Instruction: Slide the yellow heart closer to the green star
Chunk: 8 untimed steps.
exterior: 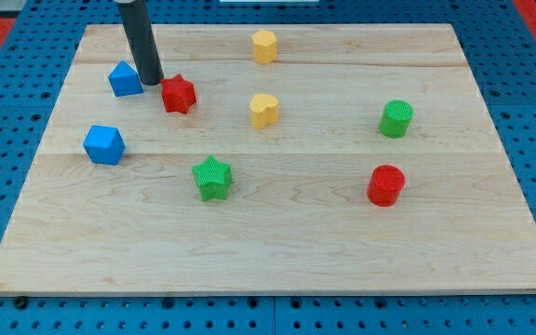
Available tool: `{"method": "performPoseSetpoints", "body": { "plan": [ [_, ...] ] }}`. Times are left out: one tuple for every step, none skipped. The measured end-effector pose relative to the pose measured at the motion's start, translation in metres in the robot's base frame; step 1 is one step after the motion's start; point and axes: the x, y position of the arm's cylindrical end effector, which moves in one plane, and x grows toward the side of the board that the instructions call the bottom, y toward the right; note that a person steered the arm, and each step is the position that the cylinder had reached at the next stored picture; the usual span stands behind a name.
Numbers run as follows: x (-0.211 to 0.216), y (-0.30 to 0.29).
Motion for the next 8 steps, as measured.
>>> {"method": "performPoseSetpoints", "body": {
  "plan": [
    [0.005, 0.064],
    [0.019, 0.111],
    [0.021, 0.112],
    [0.019, 0.120],
    [0.015, 0.151],
    [0.017, 0.175],
    [0.024, 0.176],
    [0.026, 0.169]
  ]
}}
